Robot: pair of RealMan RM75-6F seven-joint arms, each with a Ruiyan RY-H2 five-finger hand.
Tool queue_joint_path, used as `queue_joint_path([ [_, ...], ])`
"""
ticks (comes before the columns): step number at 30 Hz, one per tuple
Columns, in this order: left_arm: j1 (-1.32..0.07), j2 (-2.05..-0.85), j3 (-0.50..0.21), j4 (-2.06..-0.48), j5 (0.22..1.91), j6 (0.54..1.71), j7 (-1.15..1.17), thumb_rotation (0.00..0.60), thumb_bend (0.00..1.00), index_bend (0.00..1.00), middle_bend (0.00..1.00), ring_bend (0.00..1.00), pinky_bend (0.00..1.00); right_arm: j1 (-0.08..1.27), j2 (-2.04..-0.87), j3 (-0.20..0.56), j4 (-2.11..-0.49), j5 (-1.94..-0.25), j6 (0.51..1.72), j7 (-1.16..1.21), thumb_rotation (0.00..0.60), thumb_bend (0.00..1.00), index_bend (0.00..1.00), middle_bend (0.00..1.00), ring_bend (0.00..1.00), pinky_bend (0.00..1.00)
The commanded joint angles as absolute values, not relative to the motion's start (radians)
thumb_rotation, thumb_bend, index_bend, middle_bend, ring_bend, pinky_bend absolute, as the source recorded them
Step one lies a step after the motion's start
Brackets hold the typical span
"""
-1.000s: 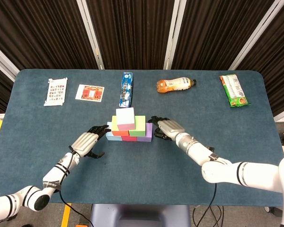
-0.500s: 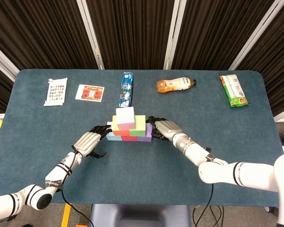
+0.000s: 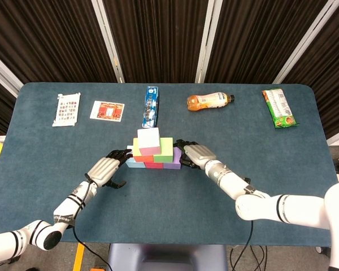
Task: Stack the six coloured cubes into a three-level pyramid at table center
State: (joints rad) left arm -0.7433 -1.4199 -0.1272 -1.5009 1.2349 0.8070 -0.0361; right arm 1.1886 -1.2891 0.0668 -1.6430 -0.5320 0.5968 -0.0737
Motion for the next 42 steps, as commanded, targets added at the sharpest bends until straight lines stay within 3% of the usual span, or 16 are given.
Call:
queue_joint_path([
  [1, -0.742, -1.42, -0.126, -1.499, 1.235, 0.809, -0.037, 0.6, 0.33, 0.1, 0.0, 0.0, 0.0, 1.186, -1.286, 0.064, -1.647, -0.529, 0.603, -0.079, 0.146, 1.0, 0.2, 0.0, 0.0, 0.0],
  [11, -0.718, -1.403, -0.119, -1.512, 1.235, 0.845, -0.036, 0.6, 0.33, 0.1, 0.0, 0.0, 0.0, 1.155, -1.243, 0.063, -1.687, -0.543, 0.63, -0.077, 0.147, 1.0, 0.19, 0.0, 0.0, 0.0],
  [18, -0.625, -1.325, -0.106, -1.546, 1.231, 0.977, -0.033, 0.6, 0.33, 0.1, 0.0, 0.0, 0.0, 1.038, -1.102, 0.048, -1.801, -0.664, 0.722, -0.049, 0.151, 1.0, 0.18, 0.0, 0.0, 0.0],
  [21, -0.56, -1.28, -0.099, -1.559, 1.236, 1.062, -0.057, 0.6, 0.33, 0.1, 0.0, 0.0, 0.0, 0.938, -1.037, 0.035, -1.851, -0.763, 0.803, -0.007, 0.153, 0.97, 0.16, 0.0, 0.0, 0.0],
  [26, -0.463, -1.229, -0.075, -1.56, 1.253, 1.173, -0.091, 0.6, 0.33, 0.1, 0.0, 0.0, 0.0, 0.785, -0.996, 0.005, -1.864, -0.913, 0.956, 0.044, 0.167, 0.78, 0.12, 0.0, 0.0, 0.0],
  [30, -0.373, -1.198, -0.055, -1.563, 1.278, 1.291, -0.108, 0.6, 0.33, 0.1, 0.0, 0.0, 0.0, 0.628, -1.015, -0.021, -1.829, -1.06, 1.168, 0.09, 0.251, 0.63, 0.07, 0.04, 0.0, 0.13],
  [34, -0.291, -1.182, -0.033, -1.57, 1.314, 1.407, -0.1, 0.6, 0.32, 0.1, 0.0, 0.0, 0.0, 0.49, -1.046, -0.057, -1.751, -1.203, 1.333, 0.165, 0.281, 0.61, 0.02, 0.04, 0.0, 0.14],
  [39, -0.205, -1.169, 0.014, -1.605, 1.361, 1.496, -0.065, 0.6, 0.32, 0.1, 0.0, 0.0, 0.0, 0.347, -1.093, -0.097, -1.651, -1.332, 1.497, 0.203, 0.288, 0.6, 0.0, 0.01, 0.0, 0.02],
  [42, -0.166, -1.168, 0.038, -1.628, 1.382, 1.529, -0.022, 0.6, 0.33, 0.1, 0.0, 0.0, 0.0, 0.278, -1.113, -0.105, -1.62, -1.371, 1.571, 0.21, 0.286, 0.6, 0.0, 0.0, 0.0, 0.0],
])
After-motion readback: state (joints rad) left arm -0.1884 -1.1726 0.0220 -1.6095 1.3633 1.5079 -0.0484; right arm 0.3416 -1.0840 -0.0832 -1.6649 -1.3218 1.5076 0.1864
